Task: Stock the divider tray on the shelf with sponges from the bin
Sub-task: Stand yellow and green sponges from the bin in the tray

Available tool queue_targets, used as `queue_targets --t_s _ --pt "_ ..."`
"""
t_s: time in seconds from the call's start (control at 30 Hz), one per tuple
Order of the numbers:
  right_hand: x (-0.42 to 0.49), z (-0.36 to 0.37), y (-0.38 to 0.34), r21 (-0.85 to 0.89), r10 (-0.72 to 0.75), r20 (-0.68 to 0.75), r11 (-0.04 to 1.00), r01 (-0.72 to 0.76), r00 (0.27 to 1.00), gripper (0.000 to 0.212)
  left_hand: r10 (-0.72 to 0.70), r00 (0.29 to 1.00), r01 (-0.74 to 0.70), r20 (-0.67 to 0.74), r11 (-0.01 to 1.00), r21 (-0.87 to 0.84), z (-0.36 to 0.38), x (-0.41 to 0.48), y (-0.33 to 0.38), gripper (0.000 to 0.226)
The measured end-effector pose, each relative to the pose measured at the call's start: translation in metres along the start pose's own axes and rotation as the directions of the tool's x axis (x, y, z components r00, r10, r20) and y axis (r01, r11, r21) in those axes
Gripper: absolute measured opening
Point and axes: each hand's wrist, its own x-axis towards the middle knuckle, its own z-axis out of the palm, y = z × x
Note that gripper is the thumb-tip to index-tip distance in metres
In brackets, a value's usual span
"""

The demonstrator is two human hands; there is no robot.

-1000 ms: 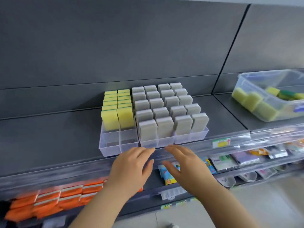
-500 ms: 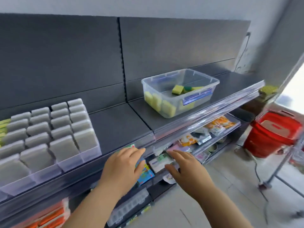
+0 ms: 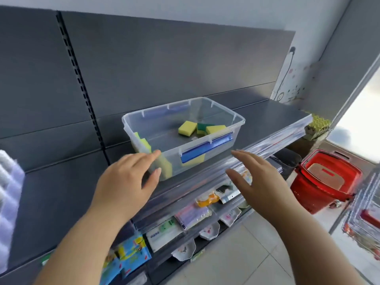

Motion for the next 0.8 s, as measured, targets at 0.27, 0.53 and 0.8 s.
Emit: queue_targets --t_s 0.27,0.53,0.8 --pt "0.132 0.016 0.031 0.028 0.012 0.004 1.0 -0.012 1.0 0.048 -0.062 0.997 0.064 -0.045 0.997 0.047 0.061 0.096 -0.059 0.047" --pt "0.253 0.042 0.084 0.018 -0.019 0.196 1.0 0.016 0.98 0.043 -0.025 0.996 0.011 0.08 0.984 0.175 0.113 0.158 -0.068 0.046" --pt "0.37 0.116 0.126 -0.235 -0.105 0.771 0.87 0.434 0.628 0.069 -0.191 0.974 0.139 0.119 0.925 0.353 0.134 0.172 -0.045 0.044"
